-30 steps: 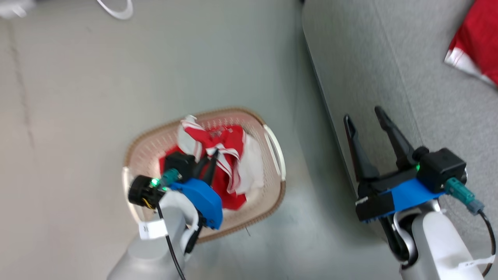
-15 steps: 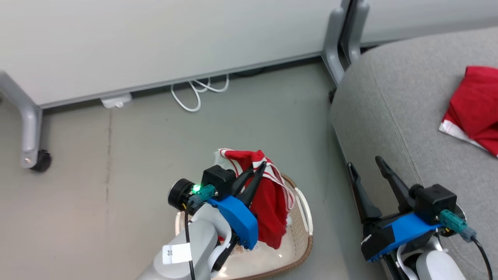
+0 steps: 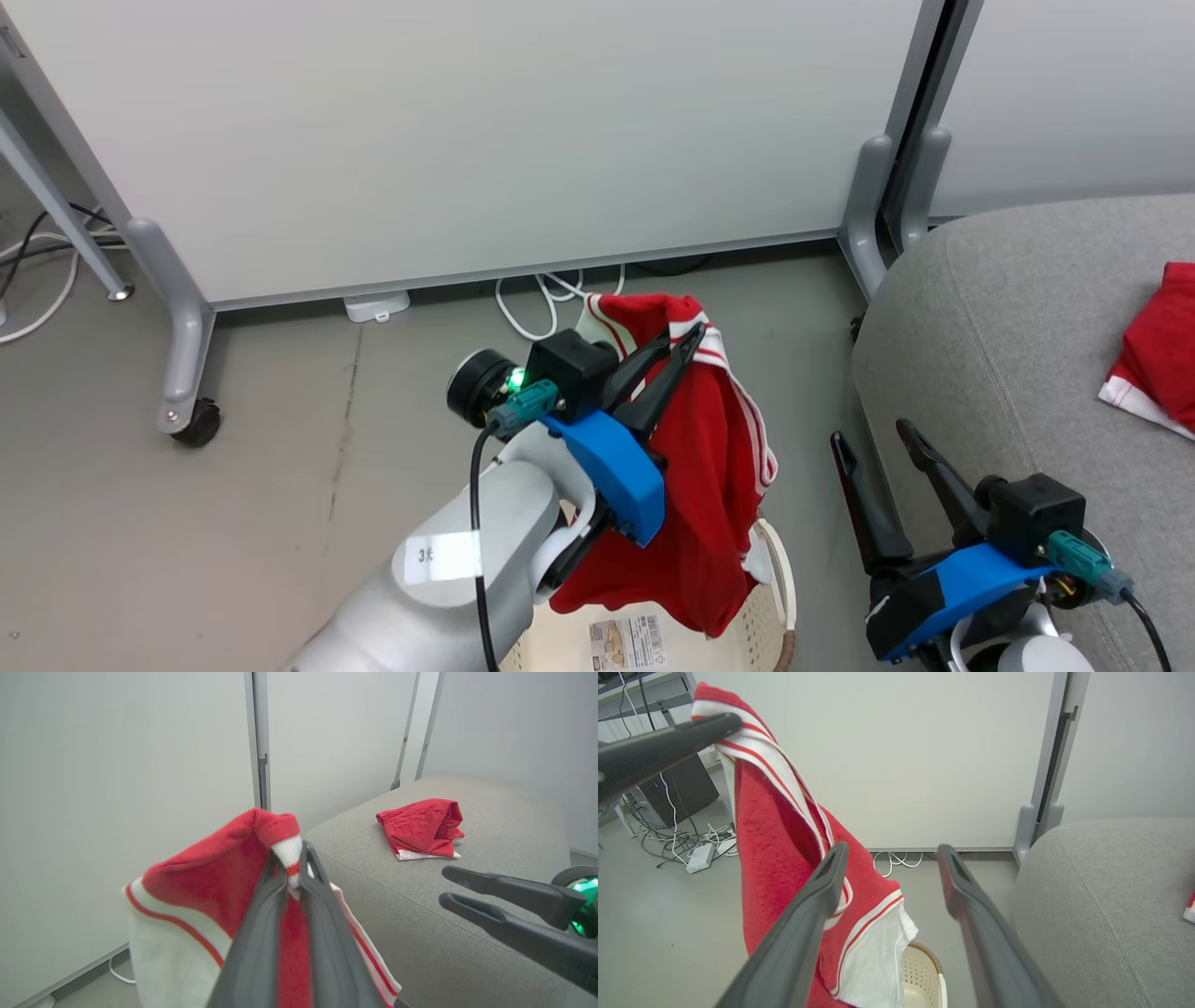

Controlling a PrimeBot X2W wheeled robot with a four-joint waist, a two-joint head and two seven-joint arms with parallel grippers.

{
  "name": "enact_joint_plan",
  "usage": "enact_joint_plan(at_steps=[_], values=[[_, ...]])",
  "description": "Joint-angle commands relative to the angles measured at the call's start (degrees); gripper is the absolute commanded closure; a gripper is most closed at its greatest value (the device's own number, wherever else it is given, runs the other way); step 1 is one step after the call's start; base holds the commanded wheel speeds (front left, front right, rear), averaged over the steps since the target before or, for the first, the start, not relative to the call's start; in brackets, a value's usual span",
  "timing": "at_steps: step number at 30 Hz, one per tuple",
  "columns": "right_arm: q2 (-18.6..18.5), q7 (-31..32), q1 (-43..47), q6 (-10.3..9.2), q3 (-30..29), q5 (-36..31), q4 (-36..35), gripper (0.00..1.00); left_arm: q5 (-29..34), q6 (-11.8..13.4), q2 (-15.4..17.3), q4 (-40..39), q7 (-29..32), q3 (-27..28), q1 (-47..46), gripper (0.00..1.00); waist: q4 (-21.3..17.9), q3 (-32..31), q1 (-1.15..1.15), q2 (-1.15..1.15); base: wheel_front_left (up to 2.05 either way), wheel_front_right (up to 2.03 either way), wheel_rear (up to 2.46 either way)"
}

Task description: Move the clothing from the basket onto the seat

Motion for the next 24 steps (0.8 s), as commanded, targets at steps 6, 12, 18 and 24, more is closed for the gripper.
enact_joint_plan(at_steps=[6, 12, 18, 24], values=[[0.41, 0.45, 1.51, 0.03, 0.65, 0.35, 0.36, 0.0, -4.59, -0.14, -0.01, 0.37, 0.27, -3.36, -4.91, 1.0, 0.86, -1.45, 0.01, -0.01, 0.0, 0.0, 0.0], [0.64, 0.34, 1.64, 0.03, 1.39, 0.69, 0.71, 0.0, -7.76, -0.07, -0.01, 1.14, 0.24, -6.36, -7.51, 1.0, 0.88, -2.0, 0.01, -0.01, 0.0, 0.0, 0.0], [0.76, 0.26, 1.5, 0.03, 2.05, 0.86, 1.06, 0.0, -9.39, 0.63, -0.01, 1.85, -0.09, -8.67, -8.09, 1.0, 0.66, -1.91, 0.01, -0.01, 0.0, 0.0, 0.0], [0.83, 0.57, 1.23, 0.03, 2.74, 1.16, 1.64, 0.0, -10.83, 0.97, -0.01, 1.59, -0.27, -10.3, -8.56, 1.0, 0.79, -1.33, 0.01, -0.01, 0.0, 0.0, 0.0]])
